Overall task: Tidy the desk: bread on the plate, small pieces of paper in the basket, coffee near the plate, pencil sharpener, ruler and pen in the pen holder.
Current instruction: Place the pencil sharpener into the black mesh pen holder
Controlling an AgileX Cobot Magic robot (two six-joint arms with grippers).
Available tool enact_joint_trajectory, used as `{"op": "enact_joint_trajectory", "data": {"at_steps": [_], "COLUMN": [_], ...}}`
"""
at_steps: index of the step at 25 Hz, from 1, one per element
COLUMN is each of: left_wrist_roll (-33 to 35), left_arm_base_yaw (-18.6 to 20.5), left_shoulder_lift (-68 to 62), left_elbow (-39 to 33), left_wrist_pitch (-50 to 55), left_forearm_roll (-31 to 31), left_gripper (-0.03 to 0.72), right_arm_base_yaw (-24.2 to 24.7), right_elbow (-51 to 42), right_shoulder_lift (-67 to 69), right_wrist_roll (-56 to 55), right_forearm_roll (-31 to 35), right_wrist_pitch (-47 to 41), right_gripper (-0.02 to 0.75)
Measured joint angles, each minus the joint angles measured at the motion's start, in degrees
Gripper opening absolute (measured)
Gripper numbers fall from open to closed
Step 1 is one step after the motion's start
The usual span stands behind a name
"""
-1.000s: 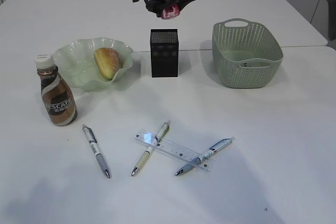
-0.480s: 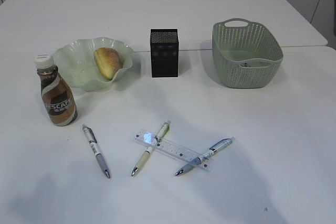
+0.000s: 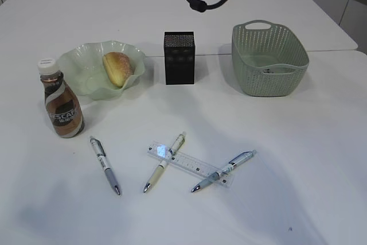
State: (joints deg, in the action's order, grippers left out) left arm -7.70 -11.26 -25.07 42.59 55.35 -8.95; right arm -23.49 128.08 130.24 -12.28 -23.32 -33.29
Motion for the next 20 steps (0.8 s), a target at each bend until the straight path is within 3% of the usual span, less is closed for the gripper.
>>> {"op": "enact_joint_trajectory", "data": {"at_steps": [5, 6, 13, 20], "left_wrist_roll": [0.0, 0.0, 0.0, 0.0], "left_arm_base_yaw": [0.0, 0.0, 0.0, 0.0], "left_shoulder_lift": [0.0, 0.0, 0.0, 0.0], "left_elbow": [0.0, 0.0, 0.0, 0.0], "left_wrist_pitch": [-1.23, -1.28, -2.95, -3.99], "left_forearm_roll": [-0.47, -0.69, -1.98, -2.09], "left_gripper": [0.351, 0.351, 0.35, 0.347], "right_arm_base_yaw": [0.97, 1.42, 1.55, 2.59], "right_elbow": [-4.21, -7.76, -13.49, -16.39], "right_shoulder_lift": [0.0, 0.0, 0.0, 0.47], "right_wrist_roll": [0.0, 0.0, 0.11, -0.46], "right_forearm_roll": [-1.04, -2.83, -3.63, -3.97], "right_wrist_pitch": [5.92, 12.35, 24.8, 31.29], "right_gripper": [0.342, 0.342, 0.342, 0.342]}}
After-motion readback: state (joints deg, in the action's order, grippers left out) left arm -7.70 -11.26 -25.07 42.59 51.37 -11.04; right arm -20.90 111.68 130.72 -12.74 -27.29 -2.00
